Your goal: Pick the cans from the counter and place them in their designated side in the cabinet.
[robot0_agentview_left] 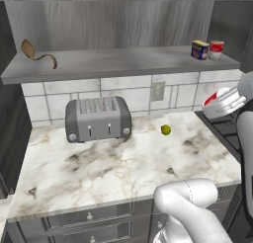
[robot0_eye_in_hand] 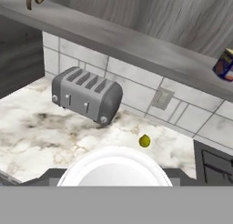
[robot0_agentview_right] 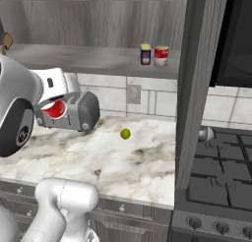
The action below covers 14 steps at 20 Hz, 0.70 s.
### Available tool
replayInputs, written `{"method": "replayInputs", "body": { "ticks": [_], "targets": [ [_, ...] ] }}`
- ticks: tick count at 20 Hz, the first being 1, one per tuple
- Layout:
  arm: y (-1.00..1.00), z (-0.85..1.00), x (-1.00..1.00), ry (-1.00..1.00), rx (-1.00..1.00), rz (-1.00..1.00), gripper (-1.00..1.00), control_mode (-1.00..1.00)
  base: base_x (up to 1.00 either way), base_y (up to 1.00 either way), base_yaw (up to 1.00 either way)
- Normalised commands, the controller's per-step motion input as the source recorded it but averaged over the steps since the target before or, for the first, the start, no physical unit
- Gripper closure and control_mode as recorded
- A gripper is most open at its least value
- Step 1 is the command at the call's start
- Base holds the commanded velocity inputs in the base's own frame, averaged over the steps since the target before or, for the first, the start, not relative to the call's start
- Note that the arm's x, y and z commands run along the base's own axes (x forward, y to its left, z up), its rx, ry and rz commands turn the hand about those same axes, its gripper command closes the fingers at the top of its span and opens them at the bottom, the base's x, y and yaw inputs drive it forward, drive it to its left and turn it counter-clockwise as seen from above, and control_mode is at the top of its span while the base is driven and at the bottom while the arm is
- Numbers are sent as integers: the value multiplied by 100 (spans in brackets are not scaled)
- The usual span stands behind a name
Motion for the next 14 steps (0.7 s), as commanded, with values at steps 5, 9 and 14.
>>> {"method": "replayInputs", "body": {
  "ticks": [5,9,14],
  "targets": [
    [-6,14,5,-2,0,-3,100,-100,0,0,0],
    [-5,13,8,-3,0,-3,100,-100,0,0,0],
    [-3,7,13,-5,0,-3,100,-100,0,0,0]
  ]
}}
